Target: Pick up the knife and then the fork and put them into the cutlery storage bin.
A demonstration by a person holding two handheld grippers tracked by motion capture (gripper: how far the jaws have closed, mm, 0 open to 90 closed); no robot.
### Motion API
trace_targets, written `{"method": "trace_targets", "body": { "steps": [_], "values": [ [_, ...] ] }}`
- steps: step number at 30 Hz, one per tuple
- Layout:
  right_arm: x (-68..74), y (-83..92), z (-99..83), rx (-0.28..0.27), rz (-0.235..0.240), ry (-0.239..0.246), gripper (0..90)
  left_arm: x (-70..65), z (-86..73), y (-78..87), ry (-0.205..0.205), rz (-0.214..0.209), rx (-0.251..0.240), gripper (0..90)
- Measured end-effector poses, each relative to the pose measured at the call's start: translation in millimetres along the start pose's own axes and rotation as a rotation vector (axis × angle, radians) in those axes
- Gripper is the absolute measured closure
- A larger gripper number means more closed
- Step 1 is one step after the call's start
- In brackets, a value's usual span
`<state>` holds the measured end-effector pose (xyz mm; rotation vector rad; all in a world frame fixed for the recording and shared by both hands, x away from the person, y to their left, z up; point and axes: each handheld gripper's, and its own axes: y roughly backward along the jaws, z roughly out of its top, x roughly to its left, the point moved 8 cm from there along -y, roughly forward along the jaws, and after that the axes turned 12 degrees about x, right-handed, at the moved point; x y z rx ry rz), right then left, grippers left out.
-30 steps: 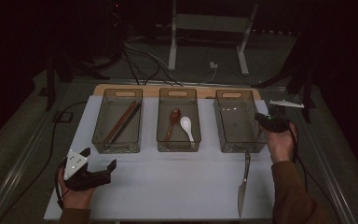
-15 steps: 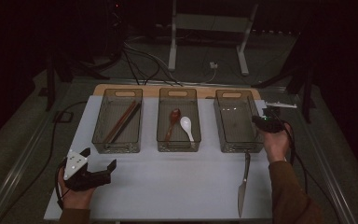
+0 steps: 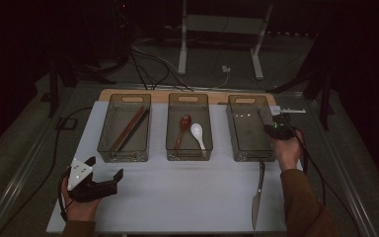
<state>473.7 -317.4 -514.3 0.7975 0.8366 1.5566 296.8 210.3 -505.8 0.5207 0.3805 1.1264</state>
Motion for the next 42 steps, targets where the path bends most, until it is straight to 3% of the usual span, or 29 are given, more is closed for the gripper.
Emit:
{"method": "trace_targets", "body": {
  "steps": [1,4,6,8,10,13,19,33,42],
  "values": [
    [-0.3,-0.4,0.2,-0.002,-0.004,-0.002,85.8,0.1,-0.1,0.1,0.000,0.000,0.000,0.7],
    [0.5,3.2,1.5,-0.023,0.000,-0.001,63.8,0.5,-0.2,0.4,0.003,0.000,-0.001,0.7],
    [1.7,9.2,2.2,-0.041,0.009,0.012,55.2,0.6,-0.2,0.5,0.004,0.001,-0.002,0.7],
    [3.8,16.8,2.0,-0.057,0.022,0.013,41.0,0.2,0.0,0.8,0.003,0.002,-0.002,0.7],
    [3.7,25.6,1.0,-0.081,0.006,0.018,29.3,-0.2,0.3,0.9,0.004,0.001,-0.004,0.7],
    [5.8,35.5,-5.2,-0.075,0.009,0.020,15.7,-0.7,0.2,0.6,0.002,0.002,-0.001,0.7],
    [7.2,48.5,-30.8,-0.066,0.010,0.017,10.0,-1.0,0.0,0.6,0.002,0.001,0.000,0.7],
    [19.1,79.7,-88.4,-0.087,0.026,0.030,7.3,-2.7,0.4,-0.2,-0.001,0.000,-0.001,0.7],
    [28.1,76.0,-118.7,-0.048,0.035,0.045,2.8,-2.3,0.2,-0.4,0.000,0.000,0.001,0.7]
  ]
}}
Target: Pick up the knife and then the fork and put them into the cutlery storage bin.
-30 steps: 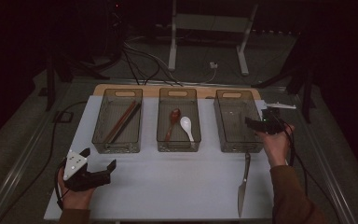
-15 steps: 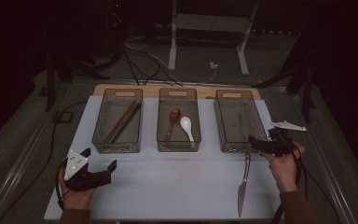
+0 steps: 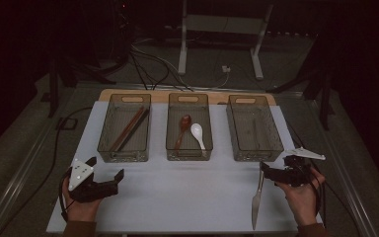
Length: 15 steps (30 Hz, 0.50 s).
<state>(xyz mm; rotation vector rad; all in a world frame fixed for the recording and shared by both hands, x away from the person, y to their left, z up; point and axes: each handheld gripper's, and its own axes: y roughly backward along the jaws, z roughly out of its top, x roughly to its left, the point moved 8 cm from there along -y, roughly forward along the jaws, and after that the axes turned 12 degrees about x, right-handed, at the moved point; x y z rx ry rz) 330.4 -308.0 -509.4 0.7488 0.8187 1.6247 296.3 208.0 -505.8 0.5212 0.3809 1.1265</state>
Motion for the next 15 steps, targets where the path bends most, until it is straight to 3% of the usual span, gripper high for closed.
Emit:
{"method": "trace_targets", "body": {
  "steps": [15],
  "values": [
    [14.7,-20.5,-36.3,0.102,0.009,0.048,2.7,-0.9,0.5,0.4,-0.003,0.000,-0.003,0.7]
  ]
}}
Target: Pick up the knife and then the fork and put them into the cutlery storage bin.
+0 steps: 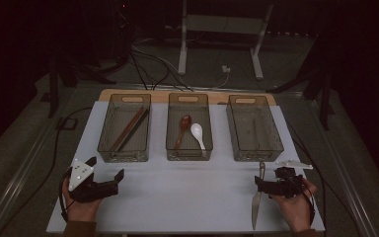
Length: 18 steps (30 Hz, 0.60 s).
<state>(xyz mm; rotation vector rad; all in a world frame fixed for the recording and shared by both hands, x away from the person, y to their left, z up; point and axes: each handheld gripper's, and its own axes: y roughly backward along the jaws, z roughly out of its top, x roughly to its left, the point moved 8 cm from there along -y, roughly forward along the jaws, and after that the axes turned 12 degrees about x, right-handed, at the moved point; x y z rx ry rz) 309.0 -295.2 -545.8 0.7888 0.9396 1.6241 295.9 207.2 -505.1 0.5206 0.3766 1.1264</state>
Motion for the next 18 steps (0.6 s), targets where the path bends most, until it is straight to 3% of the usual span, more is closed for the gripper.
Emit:
{"method": "trace_targets", "body": {
  "steps": [5,18],
  "values": [
    [3.3,-8.6,-5.0,0.030,-0.008,0.013,6.6,0.2,-0.2,-0.1,0.001,0.000,0.001,0.7],
    [4.7,-20.5,-13.9,0.100,-0.027,0.037,27.2,0.5,-0.1,0.4,0.002,0.001,0.000,0.7]
  ]
}}
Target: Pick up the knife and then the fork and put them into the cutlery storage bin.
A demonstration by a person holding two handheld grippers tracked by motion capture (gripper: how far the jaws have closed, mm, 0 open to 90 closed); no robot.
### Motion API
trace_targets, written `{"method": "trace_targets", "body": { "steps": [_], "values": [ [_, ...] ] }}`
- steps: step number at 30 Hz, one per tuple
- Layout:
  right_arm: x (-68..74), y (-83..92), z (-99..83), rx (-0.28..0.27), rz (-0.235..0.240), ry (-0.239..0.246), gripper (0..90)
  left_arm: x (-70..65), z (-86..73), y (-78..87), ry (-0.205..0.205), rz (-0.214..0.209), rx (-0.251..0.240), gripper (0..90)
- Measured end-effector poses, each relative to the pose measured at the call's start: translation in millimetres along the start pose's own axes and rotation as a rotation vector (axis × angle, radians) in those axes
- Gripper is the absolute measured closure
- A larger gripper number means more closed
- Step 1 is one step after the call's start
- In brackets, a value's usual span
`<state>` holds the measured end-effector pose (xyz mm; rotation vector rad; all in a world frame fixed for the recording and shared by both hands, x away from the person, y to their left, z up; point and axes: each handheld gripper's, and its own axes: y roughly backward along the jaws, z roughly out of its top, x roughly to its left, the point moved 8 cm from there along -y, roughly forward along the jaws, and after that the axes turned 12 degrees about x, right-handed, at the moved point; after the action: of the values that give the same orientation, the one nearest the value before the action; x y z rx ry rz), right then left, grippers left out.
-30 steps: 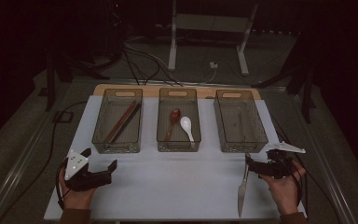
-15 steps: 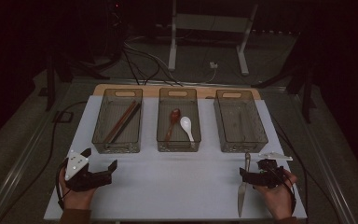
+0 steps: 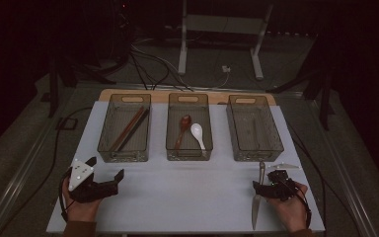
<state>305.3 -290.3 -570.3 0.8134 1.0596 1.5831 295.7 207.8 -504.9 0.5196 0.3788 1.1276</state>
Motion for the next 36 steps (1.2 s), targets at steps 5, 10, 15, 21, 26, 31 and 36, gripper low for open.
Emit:
{"method": "trace_targets", "body": {
  "steps": [5,10,15,21,26,31,36],
  "values": [
    [1.3,-1.8,-5.3,0.024,0.008,0.020,38.8,-0.1,-0.1,-0.3,-0.002,0.000,0.002,0.7],
    [3.9,-0.9,-9.0,0.047,0.012,0.066,59.4,0.0,0.0,0.0,0.000,0.000,0.001,0.7],
    [6.4,1.7,-11.8,0.060,0.013,0.102,69.2,-0.1,0.0,0.2,0.000,0.000,0.000,0.7],
    [4.1,4.4,-16.7,0.088,0.031,0.128,79.3,0.0,-0.1,0.0,0.000,-0.001,0.001,0.7],
    [3.3,4.5,-17.1,0.089,0.039,0.121,79.9,-0.3,0.0,-0.4,-0.001,-0.001,0.001,0.7],
    [3.4,3.8,-17.2,0.087,0.041,0.120,78.9,-1.5,0.0,-0.8,-0.005,-0.002,0.004,0.7],
    [4.7,3.2,-16.9,0.100,0.025,0.140,79.0,-1.1,-0.2,-1.0,-0.003,-0.002,0.004,0.7]
  ]
}}
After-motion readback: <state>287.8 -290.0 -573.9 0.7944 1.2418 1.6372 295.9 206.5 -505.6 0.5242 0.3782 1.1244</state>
